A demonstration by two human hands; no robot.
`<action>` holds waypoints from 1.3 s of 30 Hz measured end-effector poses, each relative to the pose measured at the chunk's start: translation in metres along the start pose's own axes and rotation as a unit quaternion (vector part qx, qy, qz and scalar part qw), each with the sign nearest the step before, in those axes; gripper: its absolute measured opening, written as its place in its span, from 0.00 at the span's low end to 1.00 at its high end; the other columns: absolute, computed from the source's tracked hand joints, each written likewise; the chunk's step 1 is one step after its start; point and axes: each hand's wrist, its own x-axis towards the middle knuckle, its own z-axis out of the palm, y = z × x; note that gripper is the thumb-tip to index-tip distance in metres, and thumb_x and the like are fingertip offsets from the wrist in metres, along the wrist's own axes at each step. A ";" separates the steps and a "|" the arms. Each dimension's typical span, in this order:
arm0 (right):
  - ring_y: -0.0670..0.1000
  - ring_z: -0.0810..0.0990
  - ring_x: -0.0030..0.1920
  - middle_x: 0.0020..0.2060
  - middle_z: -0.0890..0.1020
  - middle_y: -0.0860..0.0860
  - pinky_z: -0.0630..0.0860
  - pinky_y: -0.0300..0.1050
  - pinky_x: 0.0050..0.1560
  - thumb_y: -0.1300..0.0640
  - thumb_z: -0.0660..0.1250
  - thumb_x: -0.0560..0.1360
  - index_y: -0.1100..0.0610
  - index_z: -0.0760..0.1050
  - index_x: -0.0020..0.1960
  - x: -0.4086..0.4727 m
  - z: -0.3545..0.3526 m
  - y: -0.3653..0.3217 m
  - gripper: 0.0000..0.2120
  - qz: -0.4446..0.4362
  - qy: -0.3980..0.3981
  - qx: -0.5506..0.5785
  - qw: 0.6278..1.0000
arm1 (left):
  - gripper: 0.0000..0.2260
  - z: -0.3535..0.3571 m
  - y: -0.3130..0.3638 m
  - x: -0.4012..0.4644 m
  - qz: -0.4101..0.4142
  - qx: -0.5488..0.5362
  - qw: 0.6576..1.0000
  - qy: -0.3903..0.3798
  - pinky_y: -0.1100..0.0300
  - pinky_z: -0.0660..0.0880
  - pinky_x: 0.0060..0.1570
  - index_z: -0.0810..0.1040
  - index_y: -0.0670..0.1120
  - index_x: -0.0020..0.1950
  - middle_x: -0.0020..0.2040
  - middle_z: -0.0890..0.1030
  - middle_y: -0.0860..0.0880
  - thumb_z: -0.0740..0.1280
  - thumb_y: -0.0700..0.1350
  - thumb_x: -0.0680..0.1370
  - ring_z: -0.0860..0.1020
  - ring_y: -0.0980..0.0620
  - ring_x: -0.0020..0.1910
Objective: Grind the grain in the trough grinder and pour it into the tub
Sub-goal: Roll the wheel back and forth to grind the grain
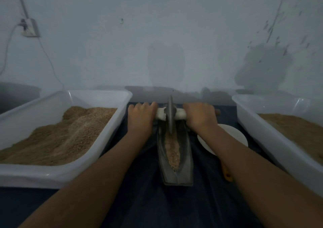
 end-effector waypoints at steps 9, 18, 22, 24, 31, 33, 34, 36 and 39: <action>0.58 0.74 0.36 0.39 0.74 0.54 0.69 0.51 0.36 0.62 0.67 0.67 0.55 0.68 0.50 -0.091 -0.002 0.012 0.13 -0.135 0.194 -0.022 0.971 | 0.08 -0.017 -0.009 -0.079 0.115 0.064 0.987 0.088 0.46 0.69 0.47 0.69 0.44 0.55 0.47 0.72 0.43 0.59 0.35 0.78 0.72 0.41 0.45; 0.58 0.81 0.46 0.46 0.81 0.51 0.65 0.49 0.39 0.48 0.73 0.72 0.47 0.70 0.49 -0.013 0.002 0.015 0.13 -0.038 -0.012 0.031 0.999 | 0.17 -0.014 0.007 -0.017 0.015 0.071 0.997 0.019 0.47 0.69 0.50 0.66 0.49 0.55 0.47 0.76 0.48 0.72 0.43 0.74 0.77 0.43 0.48; 0.58 0.80 0.49 0.49 0.81 0.51 0.69 0.50 0.42 0.48 0.72 0.73 0.48 0.73 0.51 -0.002 0.011 0.018 0.11 -0.001 -0.059 0.090 0.994 | 0.12 -0.015 0.018 0.009 0.014 0.066 0.998 0.008 0.50 0.67 0.47 0.69 0.51 0.52 0.46 0.78 0.49 0.72 0.44 0.77 0.77 0.45 0.48; 0.60 0.81 0.45 0.45 0.81 0.53 0.67 0.49 0.38 0.49 0.71 0.74 0.50 0.71 0.52 -0.021 0.013 0.018 0.12 -0.031 0.016 0.070 0.997 | 0.12 -0.015 0.011 0.001 0.035 0.050 0.998 0.010 0.49 0.70 0.52 0.69 0.50 0.55 0.50 0.79 0.48 0.71 0.44 0.77 0.77 0.43 0.52; 0.56 0.76 0.30 0.35 0.76 0.52 0.61 0.45 0.31 0.61 0.73 0.64 0.54 0.69 0.47 -0.076 0.000 0.010 0.17 -0.143 0.177 -0.038 0.973 | 0.18 -0.014 -0.014 -0.070 0.103 0.045 0.993 0.029 0.48 0.71 0.52 0.68 0.47 0.60 0.53 0.74 0.45 0.69 0.40 0.73 0.75 0.42 0.51; 0.55 0.77 0.31 0.36 0.77 0.51 0.62 0.45 0.30 0.60 0.74 0.66 0.52 0.68 0.49 -0.077 0.001 0.014 0.18 -0.128 0.148 -0.042 0.980 | 0.12 -0.013 -0.007 -0.074 0.097 0.066 0.992 0.056 0.48 0.71 0.49 0.68 0.46 0.57 0.49 0.74 0.44 0.63 0.40 0.75 0.74 0.42 0.47; 0.55 0.77 0.31 0.36 0.77 0.51 0.62 0.45 0.29 0.59 0.74 0.67 0.53 0.69 0.49 -0.074 0.001 0.014 0.17 -0.120 0.138 -0.035 0.983 | 0.12 -0.013 -0.005 -0.069 0.092 0.068 0.992 0.055 0.48 0.71 0.50 0.66 0.46 0.58 0.49 0.73 0.44 0.61 0.39 0.76 0.74 0.42 0.47; 0.59 0.79 0.34 0.38 0.80 0.53 0.68 0.47 0.31 0.55 0.72 0.71 0.54 0.71 0.50 -0.057 -0.001 0.012 0.12 -0.092 0.105 -0.023 0.990 | 0.13 -0.010 -0.002 -0.047 0.084 0.052 0.994 0.038 0.49 0.71 0.51 0.65 0.46 0.59 0.51 0.75 0.45 0.64 0.40 0.76 0.75 0.42 0.50; 0.58 0.82 0.47 0.47 0.82 0.53 0.71 0.48 0.40 0.52 0.71 0.74 0.52 0.75 0.51 -0.011 -0.010 0.003 0.09 -0.051 0.013 -0.031 0.998 | 0.14 -0.003 -0.005 -0.014 0.034 0.001 0.999 -0.005 0.50 0.71 0.50 0.67 0.47 0.59 0.53 0.78 0.46 0.68 0.42 0.78 0.77 0.42 0.53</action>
